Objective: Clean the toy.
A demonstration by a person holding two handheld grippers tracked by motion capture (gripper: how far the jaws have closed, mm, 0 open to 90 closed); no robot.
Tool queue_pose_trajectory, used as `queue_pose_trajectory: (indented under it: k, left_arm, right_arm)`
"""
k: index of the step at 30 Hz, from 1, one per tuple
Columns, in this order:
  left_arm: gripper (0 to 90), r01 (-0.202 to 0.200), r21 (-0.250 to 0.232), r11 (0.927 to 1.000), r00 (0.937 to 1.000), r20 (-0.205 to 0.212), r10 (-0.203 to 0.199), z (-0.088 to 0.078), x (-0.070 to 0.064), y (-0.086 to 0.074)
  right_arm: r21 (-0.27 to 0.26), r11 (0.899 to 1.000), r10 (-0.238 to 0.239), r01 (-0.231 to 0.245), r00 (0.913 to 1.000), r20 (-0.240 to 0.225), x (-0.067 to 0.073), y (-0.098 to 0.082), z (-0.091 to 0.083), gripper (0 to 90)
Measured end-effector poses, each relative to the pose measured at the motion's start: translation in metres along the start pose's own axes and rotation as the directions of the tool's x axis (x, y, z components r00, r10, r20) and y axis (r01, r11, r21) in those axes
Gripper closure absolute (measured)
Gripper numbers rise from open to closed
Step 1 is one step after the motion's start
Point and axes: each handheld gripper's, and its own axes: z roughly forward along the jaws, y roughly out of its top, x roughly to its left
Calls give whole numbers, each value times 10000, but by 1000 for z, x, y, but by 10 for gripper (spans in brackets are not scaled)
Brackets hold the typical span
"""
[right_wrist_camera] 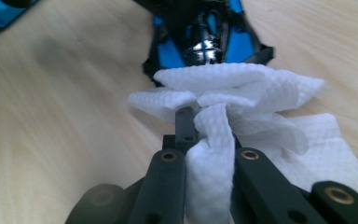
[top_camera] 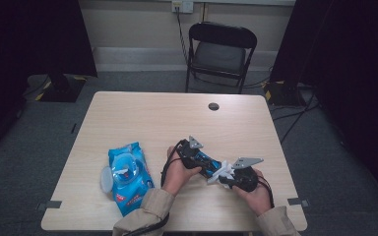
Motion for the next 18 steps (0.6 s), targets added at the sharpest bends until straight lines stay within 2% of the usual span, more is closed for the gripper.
queue_pose_trajectory:
  k: [1, 7, 13, 14, 15, 18]
  left_arm:
    - [251, 8, 0, 10000, 10000, -2, -8, 0, 0, 0]
    - [250, -11, 4, 10000, 10000, -1, 11, 0, 0, 0]
    - [251, -12, 18, 10000, 10000, -10, 12, 0, 0, 0]
    - [251, -12, 18, 10000, 10000, -10, 12, 0, 0, 0]
    - [251, -9, 0, 10000, 10000, -2, 9, 0, 0, 0]
    - [251, -8, -13, 10000, 10000, 8, 8, 0, 0, 0]
  right_arm:
    - [78, 9998, -183, 184, 9997, -129, 5, 0, 0, 862]
    - [162, 9987, -475, 483, 9976, -501, 16, 2, 3, 862]
    - [55, 9974, -710, 721, 9908, -1152, 29, 5, 7, 863]
    - [55, 9974, -710, 721, 9908, -1152, 29, 5, 7, 863]
    - [53, 9960, -876, 890, 9876, -1304, 34, 6, 6, 862]
    - [100, 9940, -1067, 1090, 9852, -1341, 37, 7, 5, 862]
